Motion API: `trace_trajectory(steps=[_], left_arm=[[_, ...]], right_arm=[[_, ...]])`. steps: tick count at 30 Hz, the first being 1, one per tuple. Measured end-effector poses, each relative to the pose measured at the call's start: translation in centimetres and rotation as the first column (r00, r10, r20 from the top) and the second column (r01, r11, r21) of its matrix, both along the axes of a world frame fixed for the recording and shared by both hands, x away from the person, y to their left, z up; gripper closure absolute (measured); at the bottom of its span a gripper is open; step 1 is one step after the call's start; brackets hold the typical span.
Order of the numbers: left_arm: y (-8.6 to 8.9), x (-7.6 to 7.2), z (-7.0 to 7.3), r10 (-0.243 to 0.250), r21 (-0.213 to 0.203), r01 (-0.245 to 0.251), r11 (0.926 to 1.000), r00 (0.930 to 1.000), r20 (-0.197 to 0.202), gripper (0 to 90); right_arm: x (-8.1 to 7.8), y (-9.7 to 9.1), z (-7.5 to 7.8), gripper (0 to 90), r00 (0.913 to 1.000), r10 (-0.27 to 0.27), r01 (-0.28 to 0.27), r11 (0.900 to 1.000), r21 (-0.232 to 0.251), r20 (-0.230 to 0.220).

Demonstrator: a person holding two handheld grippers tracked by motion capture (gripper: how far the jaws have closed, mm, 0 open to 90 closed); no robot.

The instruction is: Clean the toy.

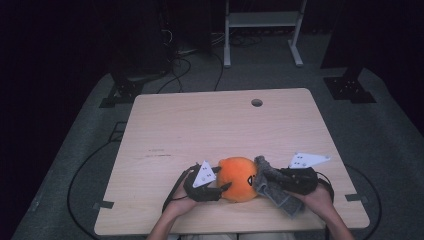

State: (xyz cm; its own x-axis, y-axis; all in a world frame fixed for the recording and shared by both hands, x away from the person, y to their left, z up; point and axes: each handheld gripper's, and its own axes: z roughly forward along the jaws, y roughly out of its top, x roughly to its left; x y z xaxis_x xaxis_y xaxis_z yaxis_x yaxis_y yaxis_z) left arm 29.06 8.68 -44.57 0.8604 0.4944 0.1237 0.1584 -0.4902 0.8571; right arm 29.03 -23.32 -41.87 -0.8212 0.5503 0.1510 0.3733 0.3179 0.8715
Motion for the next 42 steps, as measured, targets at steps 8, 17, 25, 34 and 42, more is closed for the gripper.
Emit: trace_trajectory(steps=[8,17,25,34,42], left_arm=[[1.1,1.0,1.4,-0.057,-0.195,0.030,0.9804,0.9899,-0.130,18.4],[-0.2,2.1,0.4,-0.037,-0.165,-0.002,0.9863,0.9722,-0.231,27.4],[0.0,1.3,1.2,-0.128,-0.157,0.101,0.9823,0.9776,-0.168,32.4],[-1.3,1.3,1.5,-0.095,-0.142,0.066,0.9876,0.9736,-0.207,32.5],[-1.4,0.8,1.6,-0.064,-0.139,0.068,0.9880,0.9975,0.031,34.8]], right_arm=[[-1.0,3.1,-0.7,75.9,0.9959,0.068,-0.060,0.9897,-0.130,0.060],[-1.9,2.9,-0.7,76.0,0.9891,0.122,-0.108,0.9806,-0.164,0.082],[0.2,0.5,-0.6,76.0,0.9998,-0.010,0.011,0.9984,-0.055,0.014],[-1.0,1.5,-0.2,76.0,0.9977,0.049,-0.044,0.9933,-0.106,0.047],[0.0,1.4,0.5,76.0,0.9966,-0.019,0.023,0.9984,-0.051,0.080]])
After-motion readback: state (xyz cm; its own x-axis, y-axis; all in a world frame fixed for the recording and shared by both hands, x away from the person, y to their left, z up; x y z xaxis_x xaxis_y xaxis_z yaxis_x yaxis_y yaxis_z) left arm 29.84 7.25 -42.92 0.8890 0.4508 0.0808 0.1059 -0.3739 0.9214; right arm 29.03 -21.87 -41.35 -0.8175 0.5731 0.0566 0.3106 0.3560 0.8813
